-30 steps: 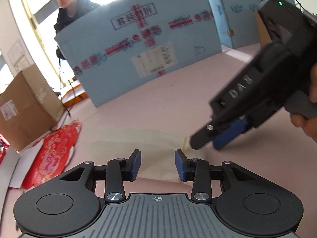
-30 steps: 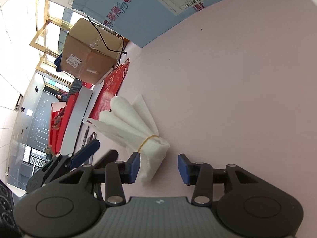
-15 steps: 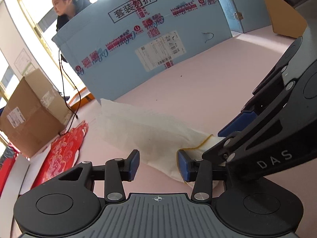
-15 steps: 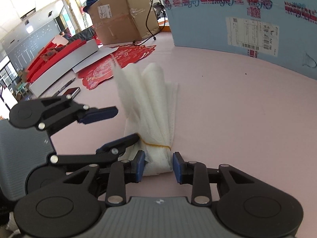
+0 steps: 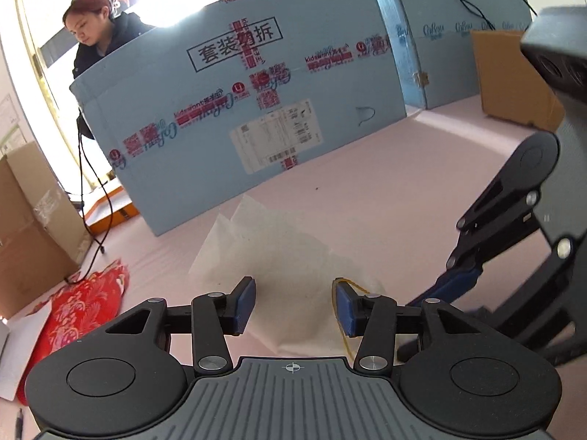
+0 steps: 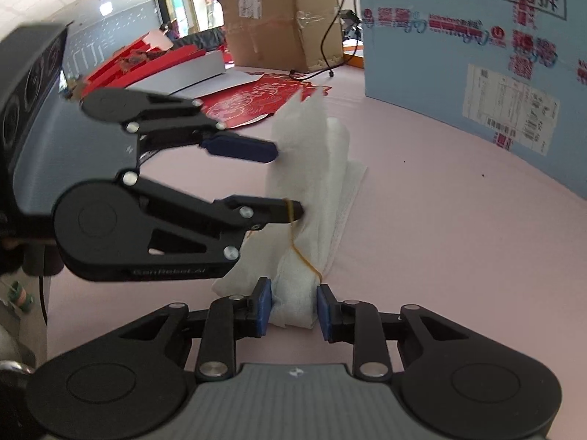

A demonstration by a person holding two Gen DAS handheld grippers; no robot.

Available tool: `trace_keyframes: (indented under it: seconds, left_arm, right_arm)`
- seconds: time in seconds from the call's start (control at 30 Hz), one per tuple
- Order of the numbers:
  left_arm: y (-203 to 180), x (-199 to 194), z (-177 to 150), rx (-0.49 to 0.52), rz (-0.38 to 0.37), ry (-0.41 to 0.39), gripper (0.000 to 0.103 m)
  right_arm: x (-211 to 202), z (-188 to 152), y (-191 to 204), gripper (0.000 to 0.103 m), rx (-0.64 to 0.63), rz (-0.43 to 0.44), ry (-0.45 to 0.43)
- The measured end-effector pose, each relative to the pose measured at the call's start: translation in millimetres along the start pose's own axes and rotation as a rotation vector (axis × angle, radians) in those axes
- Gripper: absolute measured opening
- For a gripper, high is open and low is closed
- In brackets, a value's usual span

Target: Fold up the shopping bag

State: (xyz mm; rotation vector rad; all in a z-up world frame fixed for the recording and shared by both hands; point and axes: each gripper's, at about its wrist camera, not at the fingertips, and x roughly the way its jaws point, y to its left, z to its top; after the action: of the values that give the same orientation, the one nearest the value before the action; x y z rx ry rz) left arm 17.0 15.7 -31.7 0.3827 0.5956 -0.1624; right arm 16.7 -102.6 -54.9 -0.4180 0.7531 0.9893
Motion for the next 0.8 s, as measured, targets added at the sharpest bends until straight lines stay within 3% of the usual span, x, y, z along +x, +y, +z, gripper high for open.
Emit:
trace_keyframes:
  seconds: [0.2, 0.3, 0.4, 0.5, 0.6, 0.8]
  left_arm:
    - [49.8, 29.3, 12.1, -0.253, -0.012, 0.087, 0.047]
    - [68.3, 34.7, 1.7, -0.277, -0.006, 0.121, 0.063]
    - [71.7, 21.8, -12.0, -0.230, -0.026, 0.102, 0.068]
    - [55.2, 11.8, -14.8, -0.097, -0.025, 0.083, 0.069]
    - [39.3, 8.2, -14.2, -0.026, 0.009, 0.048, 0.069]
    - [33.1, 2.3, -17.6, -0.008, 0.024, 0.005, 0.069]
  right_arm:
    - [-0.4, -4.7, 38.9, 0.024, -0.330, -0.109, -0.014]
    - [-0.1, -5.2, 44.4, 0.024, -0.360, -0.128, -0.016]
    - [-1.0, 0.5, 34.0, 0.024, -0.240, -0.093, -0.007]
    - [-3.3, 8.5, 14.3, 0.026, -0.061, -0.019, 0.007]
    - [-7.1, 17.3, 7.1, 0.028, 0.036, 0.036, 0.012]
    - [-1.3, 26.1, 8.8, 0.030, 0.120, -0.025, -0.039]
